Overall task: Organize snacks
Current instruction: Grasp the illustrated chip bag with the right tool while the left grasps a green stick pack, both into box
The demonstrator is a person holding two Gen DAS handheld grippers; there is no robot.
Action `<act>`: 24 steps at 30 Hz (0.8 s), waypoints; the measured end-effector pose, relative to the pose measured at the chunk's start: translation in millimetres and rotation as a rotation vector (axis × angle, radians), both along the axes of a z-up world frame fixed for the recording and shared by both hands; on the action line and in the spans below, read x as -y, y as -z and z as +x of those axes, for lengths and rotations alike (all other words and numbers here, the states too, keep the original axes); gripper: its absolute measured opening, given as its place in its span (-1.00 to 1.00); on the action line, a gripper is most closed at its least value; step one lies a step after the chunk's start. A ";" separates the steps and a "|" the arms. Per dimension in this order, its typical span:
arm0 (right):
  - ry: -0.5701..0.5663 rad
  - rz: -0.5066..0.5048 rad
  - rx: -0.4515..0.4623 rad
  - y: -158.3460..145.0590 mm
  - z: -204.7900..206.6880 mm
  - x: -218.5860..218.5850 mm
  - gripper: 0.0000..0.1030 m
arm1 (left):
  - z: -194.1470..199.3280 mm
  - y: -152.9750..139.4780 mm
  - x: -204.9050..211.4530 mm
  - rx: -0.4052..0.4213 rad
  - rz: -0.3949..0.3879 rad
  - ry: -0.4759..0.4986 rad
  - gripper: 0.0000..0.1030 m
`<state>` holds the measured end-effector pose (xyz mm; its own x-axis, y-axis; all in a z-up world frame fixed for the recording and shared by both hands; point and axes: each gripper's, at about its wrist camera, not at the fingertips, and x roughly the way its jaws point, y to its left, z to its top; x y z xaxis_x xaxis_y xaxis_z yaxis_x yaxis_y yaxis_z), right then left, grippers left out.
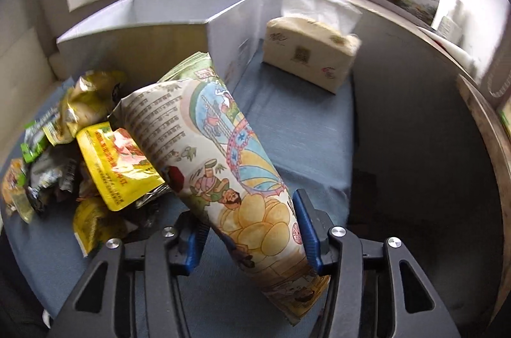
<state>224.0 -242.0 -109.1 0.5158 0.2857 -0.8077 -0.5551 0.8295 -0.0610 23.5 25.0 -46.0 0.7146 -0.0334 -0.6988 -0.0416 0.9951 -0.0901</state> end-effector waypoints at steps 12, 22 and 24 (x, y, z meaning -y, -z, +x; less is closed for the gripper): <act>0.065 0.273 0.041 -57.5 -88.0 21.5 0.06 | 137.3 65.7 -30.2 -0.202 -0.038 -0.145 1.00; 0.068 0.328 0.042 -76.2 -118.5 22.3 0.06 | 186.5 108.6 -21.4 -0.335 0.017 -0.170 0.97; 0.075 0.340 0.033 -75.6 -121.2 23.0 0.06 | 180.9 108.0 -23.5 -0.328 -0.017 -0.156 0.54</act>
